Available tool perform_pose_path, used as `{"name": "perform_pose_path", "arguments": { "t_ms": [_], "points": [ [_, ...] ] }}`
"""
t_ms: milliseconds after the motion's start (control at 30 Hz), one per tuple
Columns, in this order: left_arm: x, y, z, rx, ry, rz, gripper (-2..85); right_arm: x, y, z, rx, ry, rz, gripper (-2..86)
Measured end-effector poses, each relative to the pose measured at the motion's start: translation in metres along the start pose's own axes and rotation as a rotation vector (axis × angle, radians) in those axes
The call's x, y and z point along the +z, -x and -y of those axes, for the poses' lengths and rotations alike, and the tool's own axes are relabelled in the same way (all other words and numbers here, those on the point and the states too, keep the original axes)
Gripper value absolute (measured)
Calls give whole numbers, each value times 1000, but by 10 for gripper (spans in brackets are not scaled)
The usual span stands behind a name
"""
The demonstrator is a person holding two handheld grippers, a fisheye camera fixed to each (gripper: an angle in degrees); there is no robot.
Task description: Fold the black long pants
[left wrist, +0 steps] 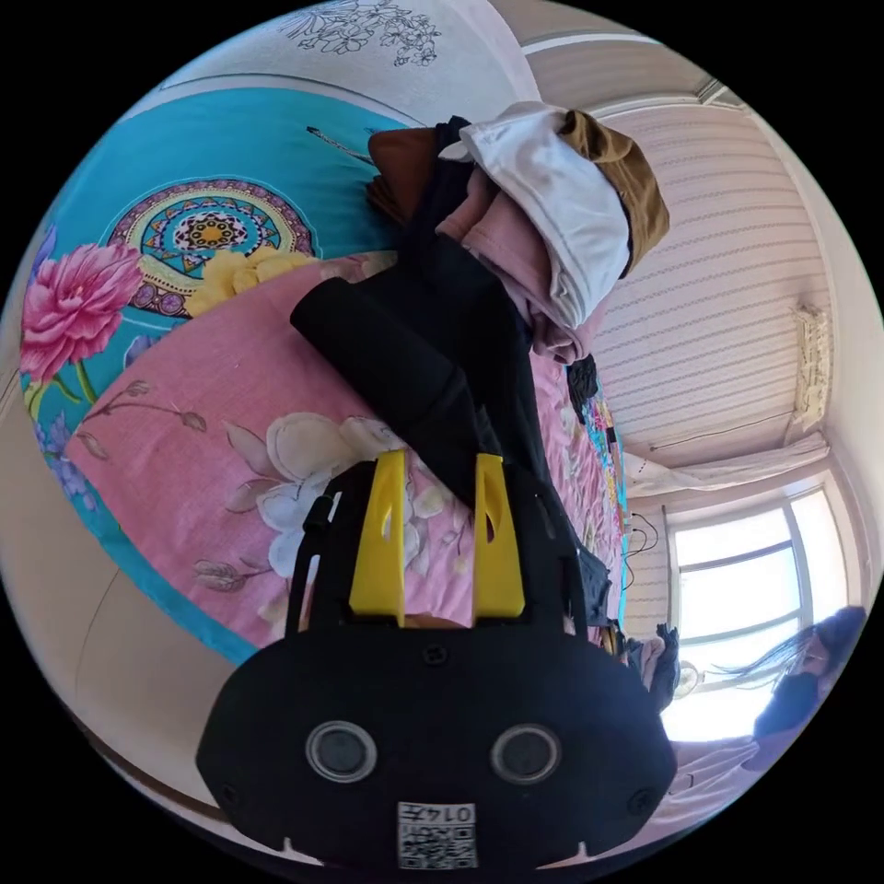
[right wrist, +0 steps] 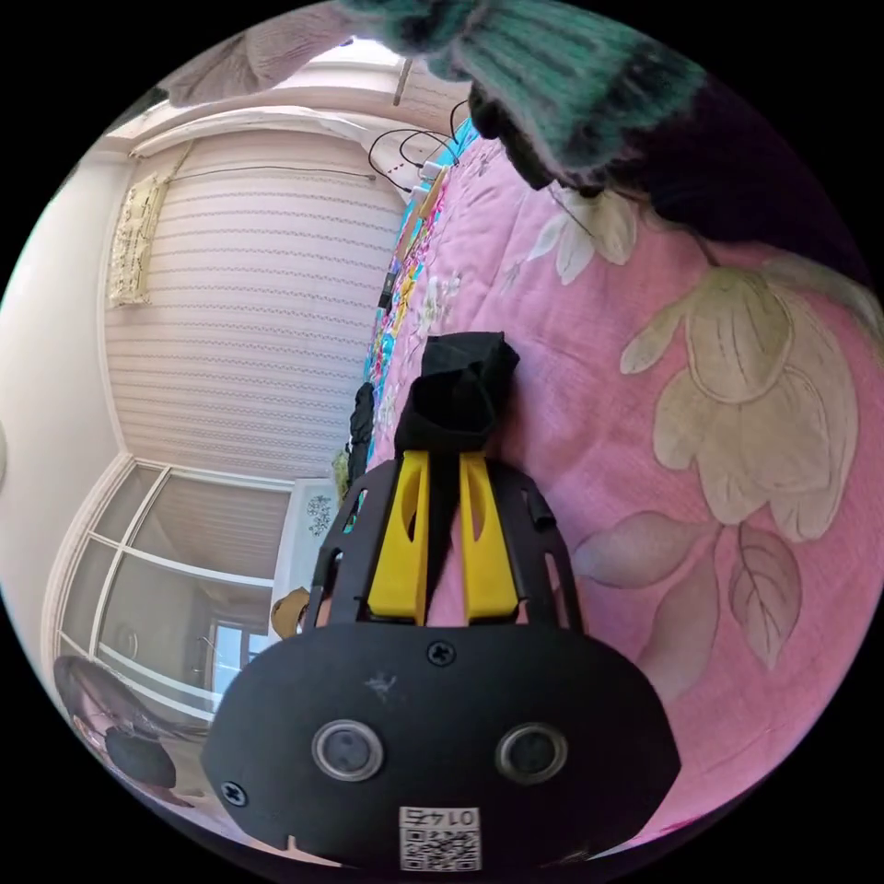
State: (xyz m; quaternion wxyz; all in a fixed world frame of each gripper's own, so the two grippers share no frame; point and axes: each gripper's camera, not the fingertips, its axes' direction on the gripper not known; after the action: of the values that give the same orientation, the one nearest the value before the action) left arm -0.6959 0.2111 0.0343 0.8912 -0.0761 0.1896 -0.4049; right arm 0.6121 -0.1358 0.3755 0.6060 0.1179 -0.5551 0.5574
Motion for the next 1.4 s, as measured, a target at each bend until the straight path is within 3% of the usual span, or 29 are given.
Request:
{"name": "perform_pose_path", "arguments": {
  "t_ms": [267, 467, 667, 767, 933, 1233, 1333, 1400],
  "points": [
    [16, 25, -8, -86, -73, -69, 123, -39, -54, -21, 129, -112, 262, 94],
    [25, 26, -11, -56, -56, -68, 127, -16, -31, -8, 9, -44, 23, 136],
    [51, 23, -13, -56, -63, -29, 105, 29, -47, 15, 84, -46, 84, 44],
    [63, 23, -18, -45, -71, -64, 34, 38, -49, 13, 78, -17, 75, 12],
    [69, -2, -31, 123, -93, -14, -7, 26, -48, 7, 3, 64, 127, -2],
    [44, 16, -98, 161, -60, 37, -8, -14, -52, -56, -140, 297, 66, -5],
    [35, 26, -134, 242, -11, 137, 0, -34, -68, -96, -128, 345, 18, -3],
    [44, 29, -158, 326, 68, 240, 25, -34, -79, -124, -142, 395, -135, 1]
  ]
}}
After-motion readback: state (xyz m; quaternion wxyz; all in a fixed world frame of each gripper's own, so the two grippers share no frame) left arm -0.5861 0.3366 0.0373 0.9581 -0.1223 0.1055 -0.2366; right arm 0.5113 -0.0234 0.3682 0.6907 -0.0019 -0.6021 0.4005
